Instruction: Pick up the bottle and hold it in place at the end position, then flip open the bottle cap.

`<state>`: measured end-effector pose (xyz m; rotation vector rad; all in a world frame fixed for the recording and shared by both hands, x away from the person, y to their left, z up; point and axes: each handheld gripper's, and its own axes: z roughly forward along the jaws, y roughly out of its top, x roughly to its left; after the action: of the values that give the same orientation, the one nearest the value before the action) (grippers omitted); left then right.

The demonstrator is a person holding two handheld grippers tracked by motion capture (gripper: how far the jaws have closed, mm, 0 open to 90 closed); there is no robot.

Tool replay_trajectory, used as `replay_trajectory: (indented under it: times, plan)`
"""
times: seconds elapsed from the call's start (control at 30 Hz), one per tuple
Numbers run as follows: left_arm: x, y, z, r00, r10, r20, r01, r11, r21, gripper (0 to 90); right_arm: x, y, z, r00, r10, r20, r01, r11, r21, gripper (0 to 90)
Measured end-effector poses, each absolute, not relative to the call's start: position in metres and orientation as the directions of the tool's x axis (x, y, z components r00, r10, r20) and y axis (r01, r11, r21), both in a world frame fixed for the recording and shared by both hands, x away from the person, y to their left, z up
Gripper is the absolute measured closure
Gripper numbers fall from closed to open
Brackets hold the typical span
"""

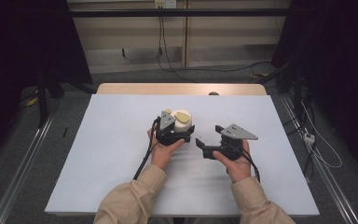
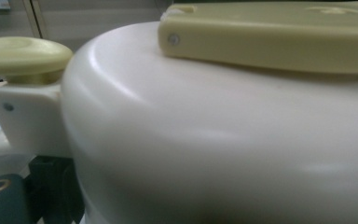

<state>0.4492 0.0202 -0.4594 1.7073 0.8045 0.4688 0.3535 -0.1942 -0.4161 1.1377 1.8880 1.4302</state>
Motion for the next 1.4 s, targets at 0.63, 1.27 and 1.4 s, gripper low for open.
replay_trajectory:
  times: [0.63, 1.27, 1.4]
  plan:
    - [0.449, 0.02, -0.459, 0.688, 0.719, -0.095, 0.271, -0.133, 0.953, 6.1, 0.37, -0.181, -0.407, -0.533, 0.845, 0.051, 0.298, 0.131, 0.946, 7.4]
    - [0.449, 0.02, -0.459, 0.688, 0.72, -0.095, 0.271, -0.134, 0.953, 6.0, 0.39, -0.173, -0.385, -0.546, 0.837, 0.041, 0.291, 0.144, 0.946, 21.6]
    - [0.449, 0.02, -0.459, 0.688, 0.72, -0.095, 0.271, -0.132, 0.953, 6.0, 0.39, -0.172, -0.384, -0.562, 0.826, 0.052, 0.293, 0.14, 0.946, 39.5]
